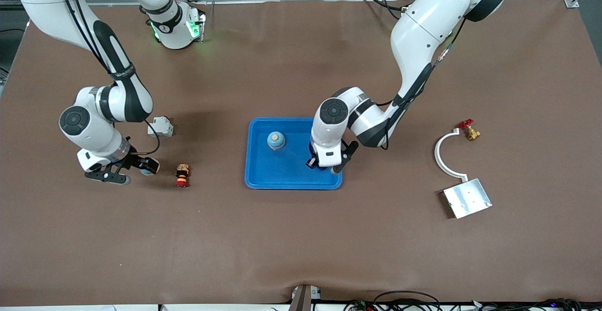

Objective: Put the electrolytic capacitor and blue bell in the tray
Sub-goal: 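Place the capacitor in the tray while the right gripper reaches a bell, then grasp the second bell with the right gripper while the left gripper withdraws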

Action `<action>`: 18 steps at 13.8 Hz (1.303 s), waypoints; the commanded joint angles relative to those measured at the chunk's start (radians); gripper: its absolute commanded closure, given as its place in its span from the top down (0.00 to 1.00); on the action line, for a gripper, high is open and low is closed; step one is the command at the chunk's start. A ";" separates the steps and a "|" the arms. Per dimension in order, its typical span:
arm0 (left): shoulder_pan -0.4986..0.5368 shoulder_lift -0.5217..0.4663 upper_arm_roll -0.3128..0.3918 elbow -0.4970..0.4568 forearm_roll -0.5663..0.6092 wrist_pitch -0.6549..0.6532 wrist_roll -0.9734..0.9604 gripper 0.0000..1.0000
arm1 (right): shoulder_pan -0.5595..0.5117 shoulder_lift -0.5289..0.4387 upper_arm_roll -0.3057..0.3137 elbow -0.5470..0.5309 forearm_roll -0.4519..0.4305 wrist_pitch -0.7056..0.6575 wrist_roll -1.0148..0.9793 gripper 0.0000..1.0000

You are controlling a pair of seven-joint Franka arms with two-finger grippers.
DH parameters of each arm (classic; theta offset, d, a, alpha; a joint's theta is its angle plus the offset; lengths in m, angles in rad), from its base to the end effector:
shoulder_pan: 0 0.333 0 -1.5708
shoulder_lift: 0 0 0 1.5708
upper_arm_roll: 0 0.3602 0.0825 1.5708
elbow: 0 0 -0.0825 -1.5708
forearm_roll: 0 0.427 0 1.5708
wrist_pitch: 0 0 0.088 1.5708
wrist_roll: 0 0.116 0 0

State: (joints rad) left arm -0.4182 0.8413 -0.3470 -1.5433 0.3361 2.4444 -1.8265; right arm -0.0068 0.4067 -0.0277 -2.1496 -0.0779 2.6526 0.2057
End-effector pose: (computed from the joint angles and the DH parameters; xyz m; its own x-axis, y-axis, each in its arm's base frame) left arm 0.5928 -0.5039 0.1760 0.5931 0.8040 -0.0437 0.8024 -0.5857 0.1147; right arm 0.6213 -0.0195 0.2139 0.9806 -0.1670 0.1031 -0.1712 -0.9847 0.0336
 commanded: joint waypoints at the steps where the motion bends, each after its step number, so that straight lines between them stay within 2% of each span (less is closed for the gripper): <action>1: -0.004 -0.005 0.010 0.022 0.007 0.002 0.001 1.00 | -0.028 -0.008 0.020 -0.036 0.007 0.032 -0.008 1.00; 3: 0.004 -0.037 0.010 0.025 0.018 -0.005 0.004 1.00 | -0.047 0.012 0.032 -0.036 0.010 0.038 -0.008 1.00; 5: 0.034 -0.097 0.011 0.026 0.021 -0.030 0.016 1.00 | -0.094 0.035 0.078 -0.036 0.010 0.059 -0.008 1.00; 8: 0.085 -0.191 -0.001 0.077 0.003 -0.175 0.216 1.00 | -0.153 0.060 0.133 -0.029 0.010 0.075 -0.008 1.00; 12: 0.177 -0.310 -0.003 0.100 -0.029 -0.306 0.467 1.00 | -0.156 0.070 0.135 -0.026 0.010 0.081 -0.008 1.00; 15: 0.274 -0.390 -0.003 0.098 -0.084 -0.390 0.655 1.00 | -0.156 0.072 0.135 -0.026 0.010 0.086 -0.008 1.00; 18: 0.378 -0.447 -0.004 0.098 -0.086 -0.485 0.852 1.00 | -0.154 0.075 0.135 -0.026 0.010 0.089 -0.009 1.00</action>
State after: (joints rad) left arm -0.0895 0.4403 -0.3447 -1.4275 0.2708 2.0146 -1.0830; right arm -0.1366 0.4753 0.0841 -2.1817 -0.0756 2.7344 0.2057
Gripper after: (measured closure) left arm 0.000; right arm 0.000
